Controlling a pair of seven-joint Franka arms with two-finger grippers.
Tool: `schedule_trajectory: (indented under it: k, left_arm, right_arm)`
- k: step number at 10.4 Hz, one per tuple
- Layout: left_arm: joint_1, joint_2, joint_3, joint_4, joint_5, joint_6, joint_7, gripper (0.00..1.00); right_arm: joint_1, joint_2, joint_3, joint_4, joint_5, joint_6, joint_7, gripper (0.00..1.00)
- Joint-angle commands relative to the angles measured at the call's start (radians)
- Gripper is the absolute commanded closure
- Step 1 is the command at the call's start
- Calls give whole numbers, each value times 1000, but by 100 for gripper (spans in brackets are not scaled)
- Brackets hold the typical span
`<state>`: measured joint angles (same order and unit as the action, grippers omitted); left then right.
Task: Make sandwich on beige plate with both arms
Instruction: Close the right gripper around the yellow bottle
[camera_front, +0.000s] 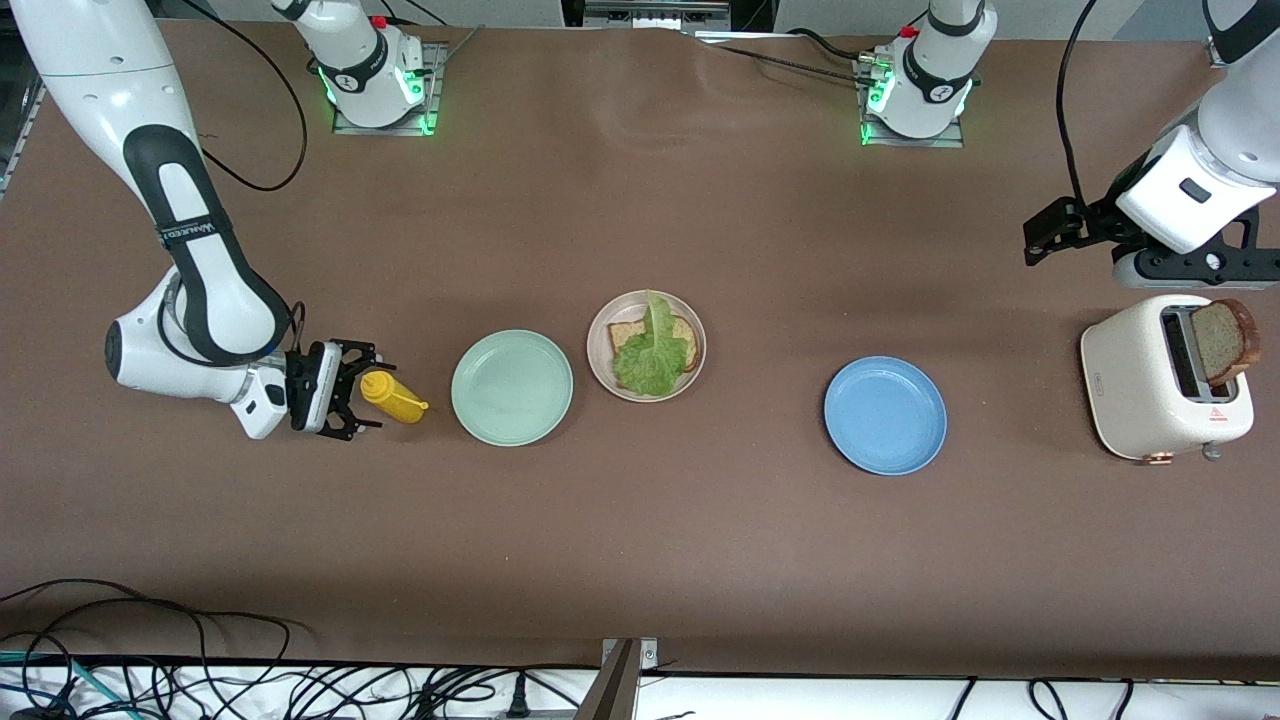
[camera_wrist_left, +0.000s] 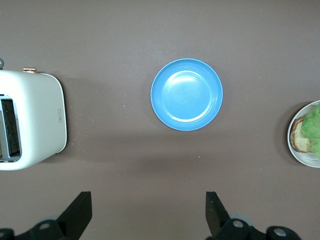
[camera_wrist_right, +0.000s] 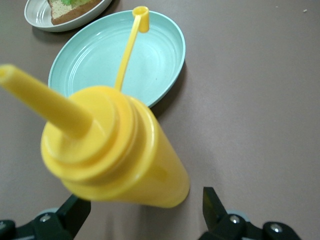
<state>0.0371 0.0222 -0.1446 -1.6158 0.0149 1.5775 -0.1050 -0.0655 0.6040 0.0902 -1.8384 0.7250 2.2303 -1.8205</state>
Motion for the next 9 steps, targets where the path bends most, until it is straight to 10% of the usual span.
schedule_trajectory:
  k: [1,4,7,9]
  left_arm:
    - [-3,10,2,28,8,-14,18,0]
    - [-3,12,2,28,8,-14,18,0]
    - [-3,10,2,28,8,-14,18,0]
    - [-3,10,2,30,8,-14,18,0]
  right_arm:
    - [4,5,16,-2,25,26,-22,0]
    - [6,13,36,-2,27,46,-20,3]
    - [13,16,36,-1,27,46,0,98]
    - [16,13,37,-1,22,46,26,100]
